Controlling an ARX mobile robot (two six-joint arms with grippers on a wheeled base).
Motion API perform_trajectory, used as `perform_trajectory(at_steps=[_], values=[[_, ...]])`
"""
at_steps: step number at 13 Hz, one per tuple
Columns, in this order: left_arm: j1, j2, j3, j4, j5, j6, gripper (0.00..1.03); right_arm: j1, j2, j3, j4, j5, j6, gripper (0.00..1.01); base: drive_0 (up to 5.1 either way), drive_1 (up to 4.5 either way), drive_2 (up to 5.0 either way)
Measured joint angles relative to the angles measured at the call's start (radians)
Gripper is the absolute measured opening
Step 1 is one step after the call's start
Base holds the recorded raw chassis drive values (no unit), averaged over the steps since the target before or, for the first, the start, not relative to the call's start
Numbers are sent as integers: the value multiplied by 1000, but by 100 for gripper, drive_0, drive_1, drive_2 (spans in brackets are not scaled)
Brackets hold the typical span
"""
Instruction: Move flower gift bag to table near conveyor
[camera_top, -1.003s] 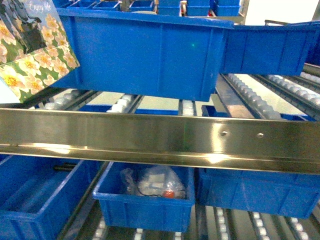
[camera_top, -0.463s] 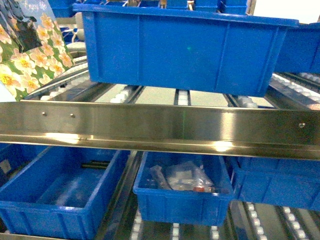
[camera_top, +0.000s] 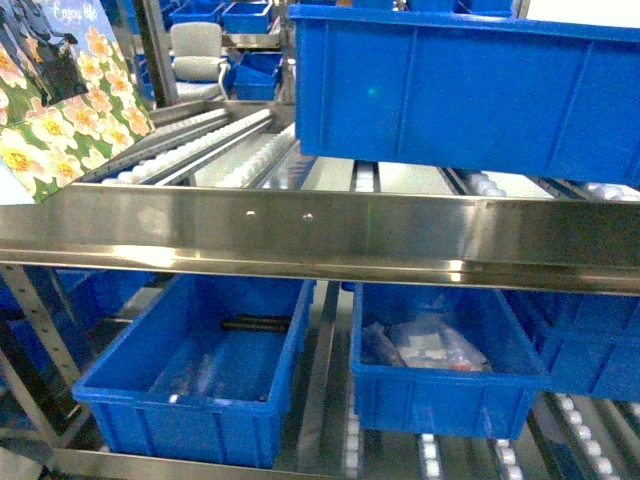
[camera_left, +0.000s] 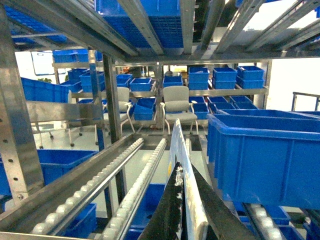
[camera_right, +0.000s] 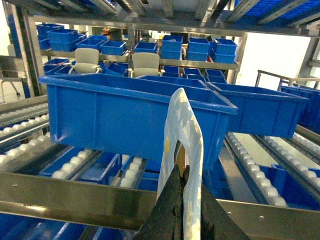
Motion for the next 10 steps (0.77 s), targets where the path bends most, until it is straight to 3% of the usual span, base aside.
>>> perform_trajectory(at_steps=[10], values=[[0,0,0,1,0,1,2,0,0,0,0,0,0,2,-487,202,290]])
